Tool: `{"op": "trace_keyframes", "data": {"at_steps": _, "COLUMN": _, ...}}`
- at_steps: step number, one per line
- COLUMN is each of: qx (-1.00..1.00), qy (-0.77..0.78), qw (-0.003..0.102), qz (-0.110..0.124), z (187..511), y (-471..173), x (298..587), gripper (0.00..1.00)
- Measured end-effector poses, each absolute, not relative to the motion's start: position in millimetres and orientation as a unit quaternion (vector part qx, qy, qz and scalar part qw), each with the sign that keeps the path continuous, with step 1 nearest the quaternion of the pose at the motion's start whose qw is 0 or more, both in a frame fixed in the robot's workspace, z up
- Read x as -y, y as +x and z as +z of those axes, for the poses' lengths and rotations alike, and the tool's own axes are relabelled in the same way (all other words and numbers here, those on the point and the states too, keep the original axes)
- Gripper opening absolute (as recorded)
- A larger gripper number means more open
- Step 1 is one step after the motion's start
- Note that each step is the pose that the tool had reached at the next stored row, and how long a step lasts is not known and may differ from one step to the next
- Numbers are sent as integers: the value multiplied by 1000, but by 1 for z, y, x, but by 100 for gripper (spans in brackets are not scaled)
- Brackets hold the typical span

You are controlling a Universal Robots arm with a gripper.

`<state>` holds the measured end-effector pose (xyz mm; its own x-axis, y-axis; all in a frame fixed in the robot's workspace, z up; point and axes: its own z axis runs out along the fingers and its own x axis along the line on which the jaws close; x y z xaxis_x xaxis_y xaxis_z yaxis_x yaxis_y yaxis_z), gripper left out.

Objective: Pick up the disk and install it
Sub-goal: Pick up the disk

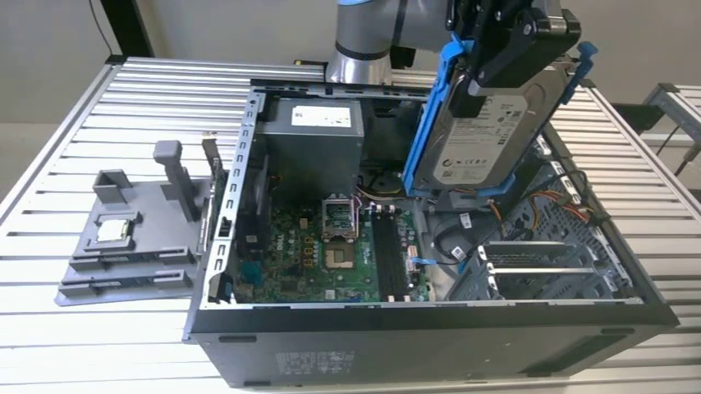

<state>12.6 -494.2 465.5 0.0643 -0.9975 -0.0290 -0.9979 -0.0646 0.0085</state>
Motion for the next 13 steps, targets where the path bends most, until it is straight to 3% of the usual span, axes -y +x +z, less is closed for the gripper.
{"op": "trace_keyframes", "data": {"at_steps": 13, "qx": -702, "qy": -712, "qw": 7, "qz": 13, "z": 457, "y": 16, "x": 502, "gripper": 0}}
